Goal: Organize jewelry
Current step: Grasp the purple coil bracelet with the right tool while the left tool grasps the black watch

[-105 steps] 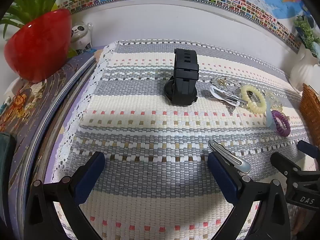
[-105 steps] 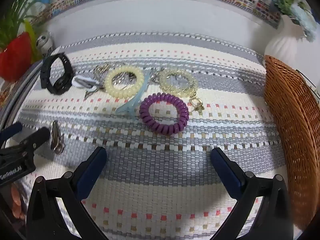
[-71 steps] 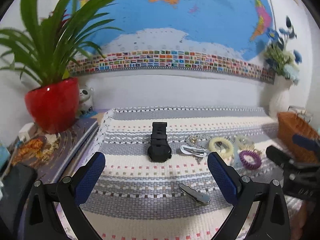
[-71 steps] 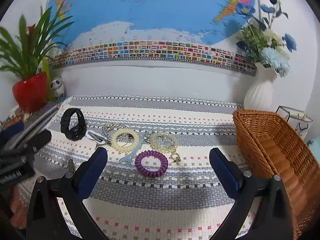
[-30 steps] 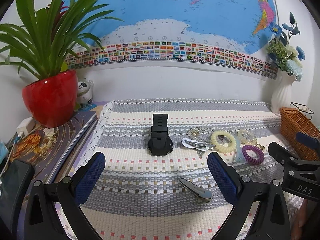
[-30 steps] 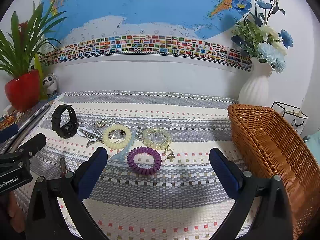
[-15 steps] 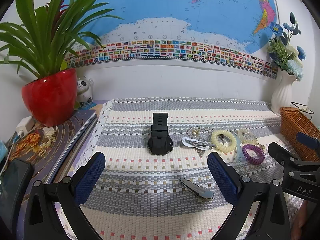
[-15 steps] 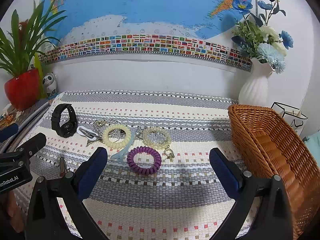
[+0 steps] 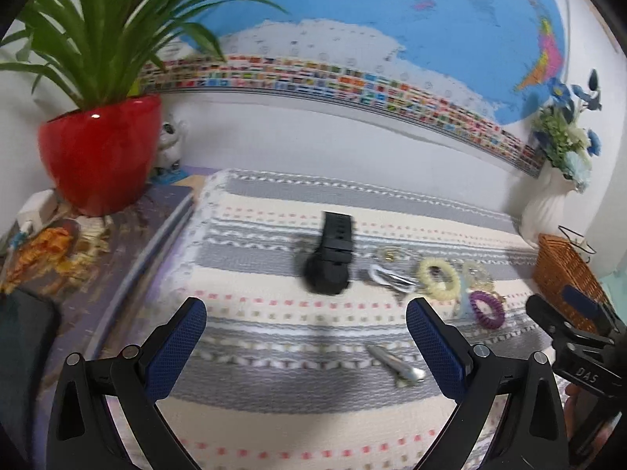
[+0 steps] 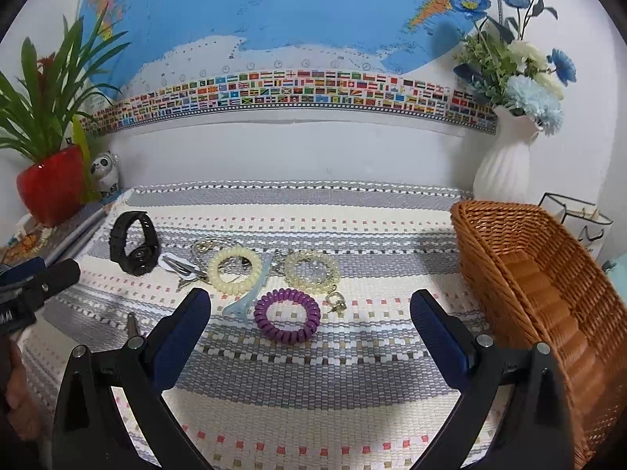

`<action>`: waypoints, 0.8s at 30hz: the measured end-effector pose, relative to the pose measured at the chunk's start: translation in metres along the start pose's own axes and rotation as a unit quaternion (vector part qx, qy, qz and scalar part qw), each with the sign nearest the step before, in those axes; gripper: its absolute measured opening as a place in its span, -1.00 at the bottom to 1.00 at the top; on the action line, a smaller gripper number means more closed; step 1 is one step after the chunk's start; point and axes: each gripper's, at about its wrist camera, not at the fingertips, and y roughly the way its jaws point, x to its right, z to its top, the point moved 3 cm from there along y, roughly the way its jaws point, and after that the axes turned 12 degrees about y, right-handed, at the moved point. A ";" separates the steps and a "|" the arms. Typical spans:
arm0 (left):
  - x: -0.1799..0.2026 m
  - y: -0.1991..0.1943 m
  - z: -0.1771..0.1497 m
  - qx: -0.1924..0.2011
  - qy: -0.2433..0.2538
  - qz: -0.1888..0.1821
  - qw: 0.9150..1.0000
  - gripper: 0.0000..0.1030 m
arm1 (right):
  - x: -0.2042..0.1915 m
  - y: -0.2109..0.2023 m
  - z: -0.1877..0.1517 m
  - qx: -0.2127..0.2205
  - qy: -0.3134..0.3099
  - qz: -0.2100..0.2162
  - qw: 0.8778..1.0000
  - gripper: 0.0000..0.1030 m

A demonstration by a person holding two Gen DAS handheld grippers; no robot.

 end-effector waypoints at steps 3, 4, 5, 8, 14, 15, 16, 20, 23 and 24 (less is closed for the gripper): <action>-0.004 0.000 0.012 -0.024 0.002 -0.048 0.999 0.97 | -0.001 0.001 0.001 -0.013 0.003 0.026 1.000 0.83; -0.003 0.003 0.017 -0.037 0.003 -0.060 0.997 0.97 | 0.000 0.002 0.002 -0.025 0.001 0.036 0.999 0.77; -0.002 0.007 0.022 -0.053 0.007 -0.070 0.996 0.97 | 0.000 0.002 0.002 -0.032 0.000 0.039 0.999 0.77; 0.003 0.018 0.038 -0.066 0.019 -0.076 0.995 0.96 | 0.006 0.000 0.004 -0.047 0.005 0.045 0.998 0.69; 0.010 0.050 0.059 -0.078 0.024 -0.089 0.993 0.84 | 0.035 0.002 0.023 -0.114 0.055 0.087 0.988 0.19; 0.011 0.057 0.059 -0.079 0.027 -0.091 0.992 0.84 | 0.037 0.004 0.024 -0.126 0.065 0.097 0.985 0.18; 0.011 0.062 0.060 -0.082 0.027 -0.091 0.992 0.83 | 0.040 0.008 0.024 -0.147 0.080 0.111 0.979 0.15; 0.013 0.083 0.053 -0.096 0.024 -0.101 0.990 0.70 | 0.048 0.026 0.018 -0.200 0.114 0.118 0.966 0.00; 0.014 0.091 0.049 -0.103 0.020 -0.111 0.988 0.54 | 0.050 0.040 0.010 -0.233 0.135 0.118 0.956 -0.15; 0.015 0.093 0.048 -0.104 0.019 -0.115 0.988 0.53 | 0.049 0.045 0.007 -0.239 0.136 0.110 0.955 -0.16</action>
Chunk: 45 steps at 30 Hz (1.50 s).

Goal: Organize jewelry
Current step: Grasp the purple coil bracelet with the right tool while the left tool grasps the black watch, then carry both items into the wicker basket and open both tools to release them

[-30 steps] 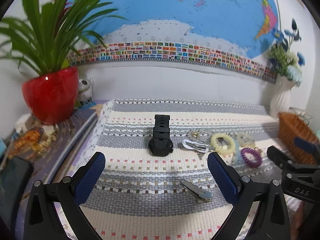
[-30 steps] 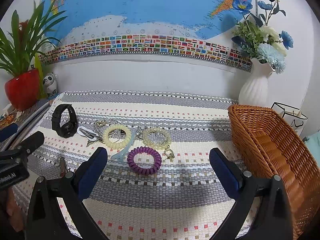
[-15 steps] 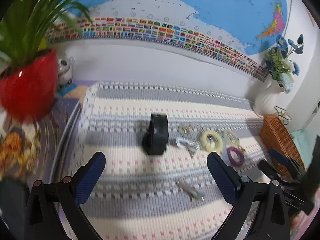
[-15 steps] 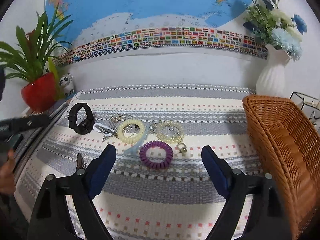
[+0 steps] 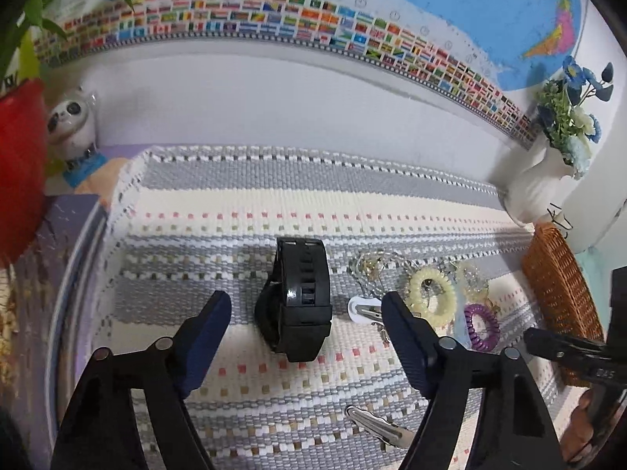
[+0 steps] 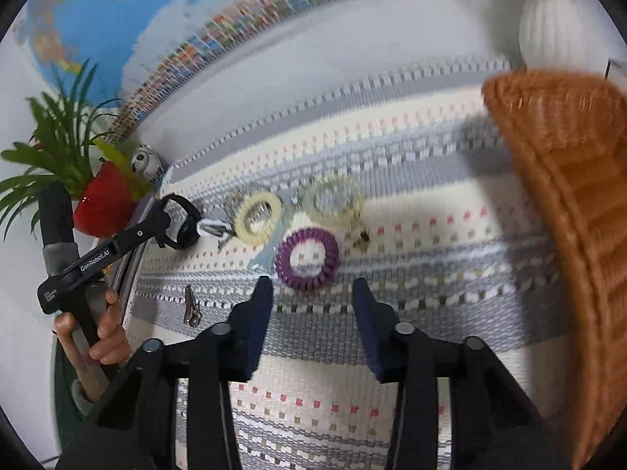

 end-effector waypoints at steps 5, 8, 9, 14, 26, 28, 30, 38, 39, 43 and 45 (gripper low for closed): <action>0.000 0.001 -0.001 0.002 -0.002 -0.015 1.000 0.53 | -0.008 0.020 0.004 -0.008 -0.001 -0.019 1.000 -0.22; 0.001 0.002 -0.001 -0.005 -0.004 -0.020 1.000 0.53 | -0.015 0.033 0.006 -0.002 -0.012 -0.049 0.999 -0.23; 0.001 0.003 -0.001 -0.006 -0.004 -0.019 1.000 0.52 | -0.017 0.036 0.006 0.005 -0.020 -0.061 0.998 -0.29; 0.003 0.005 -0.002 -0.009 0.003 -0.013 1.000 0.31 | -0.030 0.044 0.007 0.037 -0.057 -0.109 0.992 -0.37; 0.007 0.013 -0.003 -0.012 0.030 0.028 0.999 -0.52 | -0.036 0.039 -0.012 0.060 -0.111 -0.127 0.984 -0.74; 0.008 0.008 -0.003 0.000 0.034 0.028 0.999 -0.52 | -0.033 0.033 -0.016 0.055 -0.106 -0.110 0.987 -0.75; 0.010 0.001 -0.003 0.011 0.035 0.019 0.999 -0.52 | -0.033 0.024 -0.019 0.053 -0.102 -0.096 0.989 -0.75; 0.046 -0.037 0.009 0.057 0.069 -0.019 0.996 -0.52 | -0.031 -0.040 -0.028 0.081 -0.090 -0.060 0.991 -0.75; 0.055 -0.045 0.013 0.062 0.078 -0.023 0.995 -0.52 | -0.030 -0.051 -0.028 0.091 -0.090 -0.059 0.990 -0.75; 0.095 -0.075 0.031 0.081 0.116 -0.045 0.989 -0.52 | -0.019 -0.098 -0.024 0.132 -0.084 -0.060 0.986 -0.75; 0.116 -0.087 0.037 0.087 0.130 -0.060 0.986 -0.52 | -0.010 -0.120 -0.022 0.153 -0.078 -0.065 0.983 -0.75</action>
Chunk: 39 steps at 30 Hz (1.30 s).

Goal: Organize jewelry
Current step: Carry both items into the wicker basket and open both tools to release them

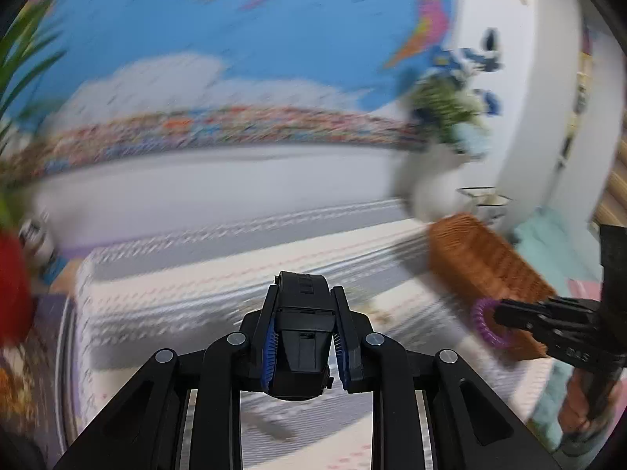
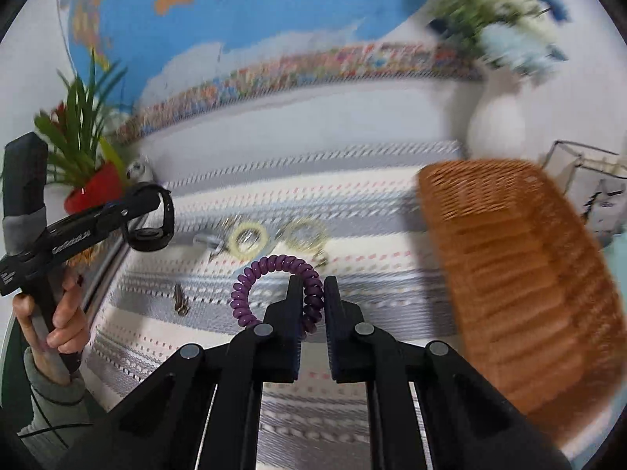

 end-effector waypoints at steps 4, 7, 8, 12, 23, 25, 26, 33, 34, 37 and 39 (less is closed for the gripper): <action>0.047 0.003 0.035 0.006 0.031 -0.039 0.999 -0.52 | 0.039 -0.028 0.015 0.028 0.024 -0.035 0.999 -0.75; 0.084 0.020 0.059 0.001 0.050 -0.064 0.997 -0.52 | 0.079 -0.034 0.028 0.032 0.050 -0.069 0.996 -0.75; 0.093 0.027 0.065 -0.003 0.053 -0.072 0.996 -0.52 | 0.094 -0.033 0.031 0.029 0.060 -0.082 0.994 -0.75; 0.139 0.069 0.090 -0.025 0.065 -0.111 0.991 -0.52 | 0.146 -0.020 0.033 -0.001 0.089 -0.120 0.989 -0.75; 0.237 0.206 0.101 -0.129 0.095 -0.154 0.975 -0.52 | 0.199 0.006 0.023 -0.067 0.078 -0.169 0.980 -0.75; 0.243 0.221 0.094 -0.147 0.095 -0.156 0.972 -0.52 | 0.198 0.012 0.023 -0.076 0.068 -0.174 0.979 -0.75; 0.243 0.226 0.091 -0.154 0.095 -0.158 0.971 -0.52 | 0.197 0.015 0.022 -0.081 0.062 -0.176 0.979 -0.75; 0.235 0.227 0.094 -0.153 0.095 -0.154 0.972 -0.12 | 0.194 0.027 0.014 -0.106 0.060 -0.182 0.976 -0.73; 0.232 0.220 0.095 -0.143 0.097 -0.155 0.973 0.07 | 0.194 0.025 0.014 -0.107 0.067 -0.174 0.977 -0.73; 0.218 0.197 0.099 -0.124 0.094 -0.169 0.973 0.21 | 0.196 0.016 0.016 -0.095 0.082 -0.165 0.978 -0.51; 0.210 0.181 0.101 -0.114 0.095 -0.174 0.973 0.21 | 0.191 0.002 0.019 -0.078 0.089 -0.157 0.980 -0.37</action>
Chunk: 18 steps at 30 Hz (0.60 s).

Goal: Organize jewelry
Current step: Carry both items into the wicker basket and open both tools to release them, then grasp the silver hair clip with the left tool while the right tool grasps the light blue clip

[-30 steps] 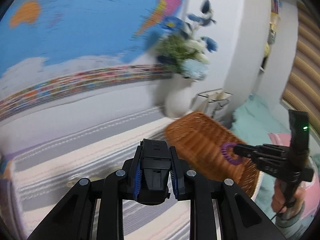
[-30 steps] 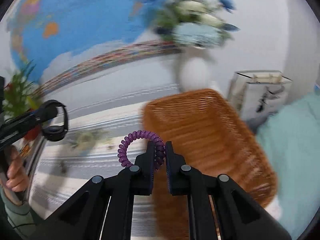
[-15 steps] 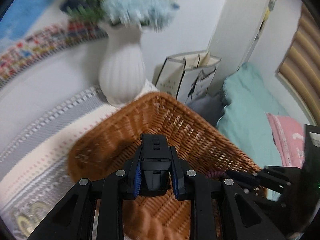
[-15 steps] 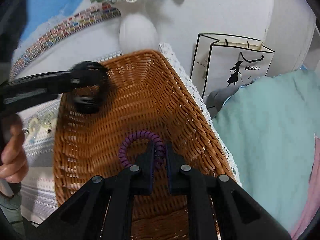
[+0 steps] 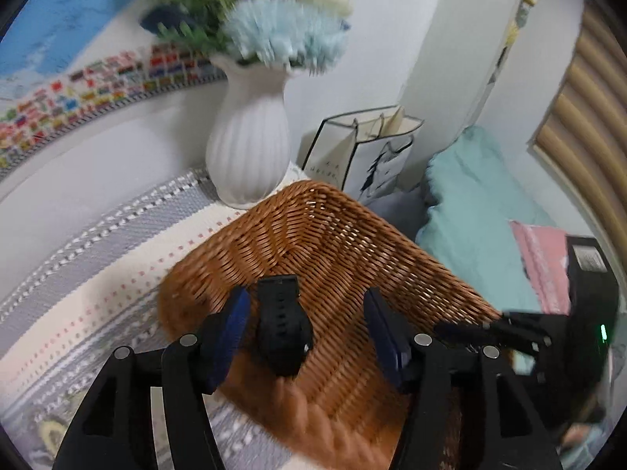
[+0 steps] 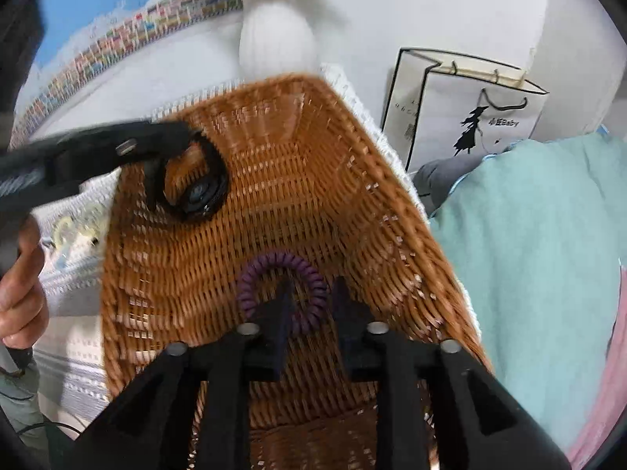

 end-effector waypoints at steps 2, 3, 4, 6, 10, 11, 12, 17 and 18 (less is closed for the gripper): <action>-0.003 -0.026 -0.006 0.016 0.004 0.009 1.000 0.21 | -0.003 -0.015 0.000 0.014 0.002 0.009 1.000 -0.35; -0.005 -0.040 -0.010 0.025 0.005 0.015 1.000 0.21 | -0.007 -0.024 -0.001 0.023 0.001 0.013 1.000 -0.35; -0.008 -0.056 -0.015 0.035 0.007 0.022 0.999 0.21 | -0.010 -0.031 -0.002 0.029 -0.001 0.014 0.999 -0.34; -0.013 -0.088 -0.028 0.053 0.004 0.033 0.998 0.22 | -0.018 -0.044 -0.005 0.043 -0.005 0.016 0.999 -0.30; -0.029 -0.147 -0.061 0.081 -0.009 0.066 0.994 0.27 | -0.040 -0.062 -0.011 0.057 -0.017 0.037 0.998 -0.27; -0.033 -0.163 -0.071 0.089 -0.012 0.076 0.993 0.27 | -0.049 -0.066 -0.015 0.057 -0.021 0.048 0.997 -0.26; -0.036 -0.173 -0.078 0.095 -0.015 0.084 0.992 0.27 | -0.056 -0.068 -0.018 0.058 -0.024 0.055 0.997 -0.23; -0.063 -0.237 -0.135 0.119 -0.045 0.144 0.981 0.28 | -0.109 -0.079 -0.035 0.065 -0.063 0.088 0.992 -0.15; -0.069 -0.245 -0.146 0.121 -0.050 0.151 0.980 0.29 | -0.120 -0.078 -0.038 0.065 -0.072 0.093 0.991 -0.14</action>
